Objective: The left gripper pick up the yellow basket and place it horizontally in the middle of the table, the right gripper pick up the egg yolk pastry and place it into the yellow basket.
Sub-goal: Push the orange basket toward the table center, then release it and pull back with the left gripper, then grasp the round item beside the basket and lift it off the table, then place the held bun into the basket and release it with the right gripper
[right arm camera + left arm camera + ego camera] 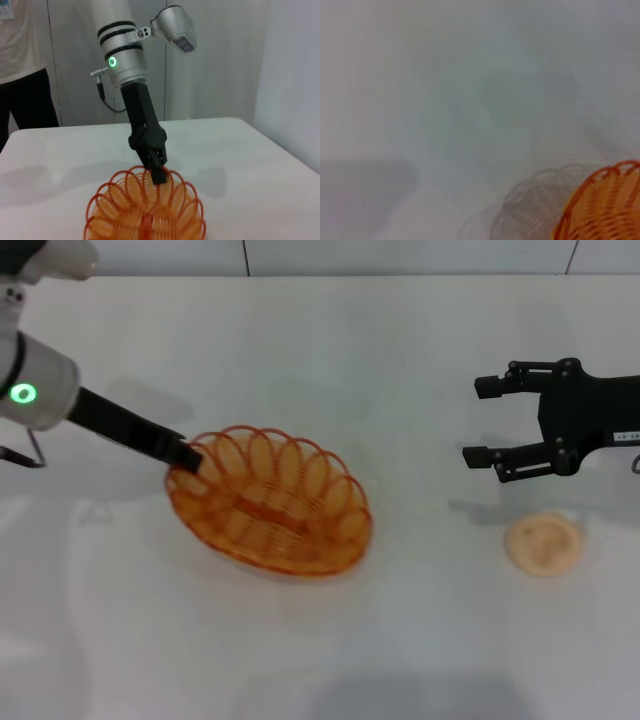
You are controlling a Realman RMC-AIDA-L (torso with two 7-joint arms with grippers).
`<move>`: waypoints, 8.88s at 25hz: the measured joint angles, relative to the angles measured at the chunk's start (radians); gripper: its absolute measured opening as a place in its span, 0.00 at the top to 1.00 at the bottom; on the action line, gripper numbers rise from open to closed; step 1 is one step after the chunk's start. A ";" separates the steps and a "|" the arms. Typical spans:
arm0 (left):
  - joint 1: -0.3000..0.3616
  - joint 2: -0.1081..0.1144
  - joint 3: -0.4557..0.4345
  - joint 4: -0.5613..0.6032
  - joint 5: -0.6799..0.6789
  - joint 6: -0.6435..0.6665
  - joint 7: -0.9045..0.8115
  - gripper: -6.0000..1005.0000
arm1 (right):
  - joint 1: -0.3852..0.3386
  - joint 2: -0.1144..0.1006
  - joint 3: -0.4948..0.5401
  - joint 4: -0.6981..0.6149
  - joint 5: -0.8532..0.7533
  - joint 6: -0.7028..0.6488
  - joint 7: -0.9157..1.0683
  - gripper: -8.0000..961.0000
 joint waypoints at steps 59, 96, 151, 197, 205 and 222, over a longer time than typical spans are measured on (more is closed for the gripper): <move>0.113 -0.025 0.258 0.063 -0.302 -0.110 -0.575 0.54 | -0.064 -0.016 0.027 -0.026 0.013 -0.050 -0.083 0.12; 0.229 0.149 -0.136 -0.027 -0.453 0.362 1.066 0.11 | -0.080 -0.003 0.077 -0.050 0.028 -0.089 0.064 0.12; 0.321 0.013 -0.128 -0.087 -0.489 0.320 1.317 0.11 | 0.153 0.005 -0.252 -0.225 -0.644 -0.067 0.693 0.24; 0.365 -0.008 -0.123 0.024 -0.450 0.346 1.251 0.12 | 0.242 0.018 -0.248 -0.362 -0.347 -0.165 0.733 0.95; 0.366 -0.003 -0.125 0.025 -0.449 0.341 1.251 0.12 | 0.197 0.018 -0.474 -0.351 -0.156 0.102 0.738 0.95; 0.366 0.001 -0.126 0.025 -0.443 0.338 1.258 0.12 | 0.168 0.015 -0.573 -0.286 -0.147 0.191 0.729 0.76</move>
